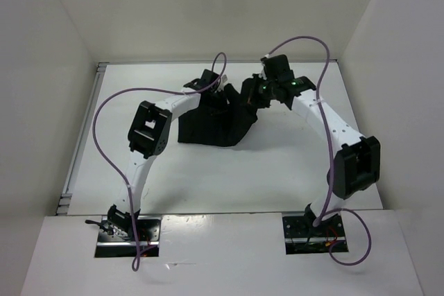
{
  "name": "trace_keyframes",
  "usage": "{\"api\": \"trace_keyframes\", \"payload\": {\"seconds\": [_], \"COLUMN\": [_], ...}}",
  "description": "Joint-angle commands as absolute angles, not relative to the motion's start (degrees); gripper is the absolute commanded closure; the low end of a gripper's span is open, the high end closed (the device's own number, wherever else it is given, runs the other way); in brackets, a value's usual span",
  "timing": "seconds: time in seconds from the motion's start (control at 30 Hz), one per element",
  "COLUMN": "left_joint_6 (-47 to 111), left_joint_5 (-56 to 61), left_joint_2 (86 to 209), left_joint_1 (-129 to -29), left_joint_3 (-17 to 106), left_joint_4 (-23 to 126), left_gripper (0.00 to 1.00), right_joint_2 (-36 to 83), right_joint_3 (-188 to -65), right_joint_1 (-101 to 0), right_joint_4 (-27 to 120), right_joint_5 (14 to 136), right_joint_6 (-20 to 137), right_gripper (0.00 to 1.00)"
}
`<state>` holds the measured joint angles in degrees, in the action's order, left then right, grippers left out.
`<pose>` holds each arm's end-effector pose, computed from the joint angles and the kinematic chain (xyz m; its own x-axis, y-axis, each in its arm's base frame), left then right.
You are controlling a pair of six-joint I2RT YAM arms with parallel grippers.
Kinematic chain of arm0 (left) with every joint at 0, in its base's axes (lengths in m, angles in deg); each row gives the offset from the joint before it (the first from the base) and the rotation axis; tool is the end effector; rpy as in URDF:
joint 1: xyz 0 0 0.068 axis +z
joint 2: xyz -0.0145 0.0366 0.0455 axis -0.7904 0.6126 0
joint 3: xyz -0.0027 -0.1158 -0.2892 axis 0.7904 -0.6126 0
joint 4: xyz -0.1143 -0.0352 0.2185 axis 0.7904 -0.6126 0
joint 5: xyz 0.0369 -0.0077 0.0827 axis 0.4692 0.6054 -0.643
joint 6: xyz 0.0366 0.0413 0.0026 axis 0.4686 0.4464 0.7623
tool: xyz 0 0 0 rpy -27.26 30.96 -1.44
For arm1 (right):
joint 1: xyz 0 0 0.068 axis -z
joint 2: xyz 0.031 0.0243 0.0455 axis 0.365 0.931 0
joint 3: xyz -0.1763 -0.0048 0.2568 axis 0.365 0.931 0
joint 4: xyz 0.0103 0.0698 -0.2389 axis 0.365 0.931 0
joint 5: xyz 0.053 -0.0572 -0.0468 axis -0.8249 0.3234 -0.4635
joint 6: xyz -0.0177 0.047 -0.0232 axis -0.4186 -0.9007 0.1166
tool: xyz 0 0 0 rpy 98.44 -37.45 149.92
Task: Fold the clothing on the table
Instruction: Fold the skirt
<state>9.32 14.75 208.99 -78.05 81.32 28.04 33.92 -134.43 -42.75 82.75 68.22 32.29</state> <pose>0.4850 -0.2493 0.1820 -0.9116 -0.1509 -0.3825 0.1129 0.8026 -0.5857 0.3180 0.1341 0.3675 -0.8300 0.2468 -0.5002 -0.0720 0.8419 0.5348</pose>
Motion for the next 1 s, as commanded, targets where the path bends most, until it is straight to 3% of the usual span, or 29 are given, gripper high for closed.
{"api": "trace_keyframes", "payload": {"seconds": [0.0, 0.13, 0.3, 0.4, 0.5, 0.67, 0.73, 0.83, 0.97], "left_joint_6": [9.8, 9.3, 9.8, 10.5, 12.1, 12.8, 12.8, 11.7, 11.1], "left_joint_5": [12.0, 12.0, 12.4, 9.5, 5.0, -4.3, -8.0, -16.0, -21.7], "left_joint_2": [210.7, 207.9, 200.9, 193.7, 187.9, 179.6, 179.0, 179.0, 181.7], "left_joint_1": [-78.3, -78.3, -75.6, -72.8, -69.6, -64.6, -62.2, -59.7, -57.9], "left_joint_3": [81.2, 79.2, 76.7, 75.6, 75.0, 67.0, 62.3, 57.0, 53.9], "left_joint_4": [26.8, 27.5, 26.4, 24.7, 21.1, 20.4, 19.7, 18.4, 17.4], "left_gripper": [1.0, 1.0, 1.0, 0.8, 0.74, 0.72, 0.78, 0.98, 1.0], "right_joint_2": [37.9, 42.3, 43.6, 42.9, 41.3, 41.3, 41.3, 41.3, 41.8], "right_joint_3": [-137.6, -139.6, -143.2, -142.6, -141.2, -140.6, -141.1, -141.7, -142.8], "right_joint_1": [-46.4, -49.2, -49.7, -49.7, -49.2, -48.7, -48.7, -48.1, -47.6], "right_joint_4": [76.6, 73.8, 77.0, 77.8, 77.8, 79.1, 79.1, 79.7, 80.4], "right_joint_5": [60.0, 55.6, 61.3, 64.0, 65.2, 65.7, 66.4, 67.5, 68.2], "right_joint_6": [34.5, 37.0, 38.9, 39.6, 40.2, 40.7, 40.7, 40.7, 41.2], "right_gripper": [1.0, 1.0, 1.0, 1.0, 1.0, 1.0, 1.0, 1.0, 1.0]}}
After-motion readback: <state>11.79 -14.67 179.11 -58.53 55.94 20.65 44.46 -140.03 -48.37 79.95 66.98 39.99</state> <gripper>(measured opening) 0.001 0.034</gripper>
